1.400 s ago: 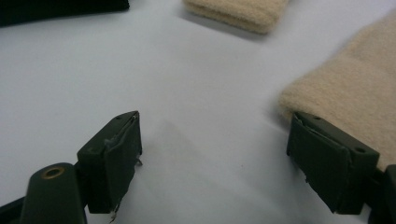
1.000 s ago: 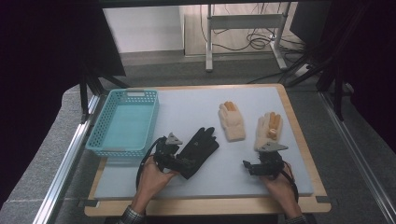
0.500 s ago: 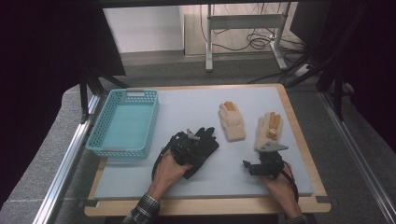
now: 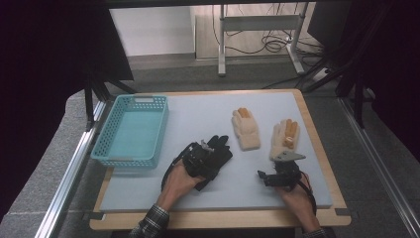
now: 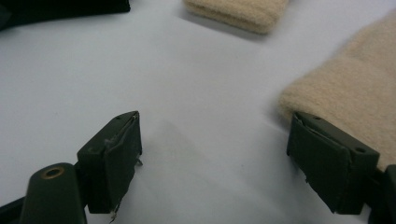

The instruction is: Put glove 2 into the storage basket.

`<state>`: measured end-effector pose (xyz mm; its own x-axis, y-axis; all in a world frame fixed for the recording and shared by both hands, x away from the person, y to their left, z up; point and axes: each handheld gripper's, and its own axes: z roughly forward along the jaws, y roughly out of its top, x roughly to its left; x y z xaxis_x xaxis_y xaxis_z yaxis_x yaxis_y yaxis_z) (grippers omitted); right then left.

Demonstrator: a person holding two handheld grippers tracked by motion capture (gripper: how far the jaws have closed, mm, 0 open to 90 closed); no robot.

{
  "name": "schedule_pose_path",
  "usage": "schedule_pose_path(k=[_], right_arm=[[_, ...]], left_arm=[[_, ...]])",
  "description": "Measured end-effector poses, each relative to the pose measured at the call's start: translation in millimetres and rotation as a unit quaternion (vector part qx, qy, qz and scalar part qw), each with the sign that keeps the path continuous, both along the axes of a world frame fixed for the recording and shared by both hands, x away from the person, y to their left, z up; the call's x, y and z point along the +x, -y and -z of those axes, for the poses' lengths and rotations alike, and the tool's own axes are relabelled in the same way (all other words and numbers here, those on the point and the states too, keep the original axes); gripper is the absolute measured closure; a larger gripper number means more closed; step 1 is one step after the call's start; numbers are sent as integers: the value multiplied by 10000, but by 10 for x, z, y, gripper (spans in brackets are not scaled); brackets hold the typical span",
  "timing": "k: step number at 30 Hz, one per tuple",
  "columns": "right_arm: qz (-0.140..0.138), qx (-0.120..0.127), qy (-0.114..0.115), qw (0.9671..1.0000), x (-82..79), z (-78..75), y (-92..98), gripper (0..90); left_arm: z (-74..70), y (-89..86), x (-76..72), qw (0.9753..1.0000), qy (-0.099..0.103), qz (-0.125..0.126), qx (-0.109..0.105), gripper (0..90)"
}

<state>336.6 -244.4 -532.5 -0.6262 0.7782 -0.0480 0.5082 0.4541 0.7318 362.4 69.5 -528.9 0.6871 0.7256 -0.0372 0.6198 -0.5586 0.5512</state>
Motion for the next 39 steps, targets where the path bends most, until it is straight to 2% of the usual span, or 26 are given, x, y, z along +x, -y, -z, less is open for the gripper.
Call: schedule_pose_path(k=[1, 5, 6, 9, 12, 15, 21, 23, 26, 29, 34, 35, 38, 39], right_arm=[[0, 0, -1, 10000, 0, 0, 0, 175], [2, -1, 2, 10000, -1, 0, -1, 175], [2, -2, 3, 10000, -1, 0, -1, 175], [2, -2, 3, 10000, -1, 0, -1, 175], [1, -3, 3, 10000, -1, 0, -1, 175], [2, -1, 2, 10000, -1, 0, -1, 175], [3, -2, 0, 10000, -1, 0, 0, 175], [2, 1, -1, 10000, -1, 0, 0, 175], [5, 3, -8, 10000, -1, 0, 0, 175], [1, 1, -3, 10000, -1, 0, 1, 175], [2, 1, -1, 10000, 0, 0, 1, 175], [2, 1, -1, 10000, 0, 0, 1, 175], [0, 2, -1, 10000, 0, 0, 1, 175], [1, 2, -2, 10000, -1, 0, 1, 175]], left_arm=[[-12, -10, 1, 10000, -6, -35, -26, 150], [-53, -54, 4, 10000, 10, 14, -47, 279], [-72, -65, 1, 10000, 39, 49, -16, 372], [-98, -81, -3, 9999, 75, 97, -45, 540], [-140, -109, -13, 9998, 106, 140, -128, 626], [-161, -109, -21, 9997, 143, 173, -112, 647], [-291, -129, 17, 9995, 304, 21, -70, 662], [-360, -180, 50, 9993, 334, -50, -158, 661], [-475, -267, 99, 9987, 433, -234, -153, 657], [-531, -322, 131, 9984, 421, -323, -172, 656], [-717, -507, 236, 9968, 478, -567, -311, 653], [-717, -507, 236, 9968, 478, -567, -311, 653], [-876, -648, 295, 9954, 533, -719, -336, 652], [-876, -648, 295, 9954, 533, -719, -336, 651]])
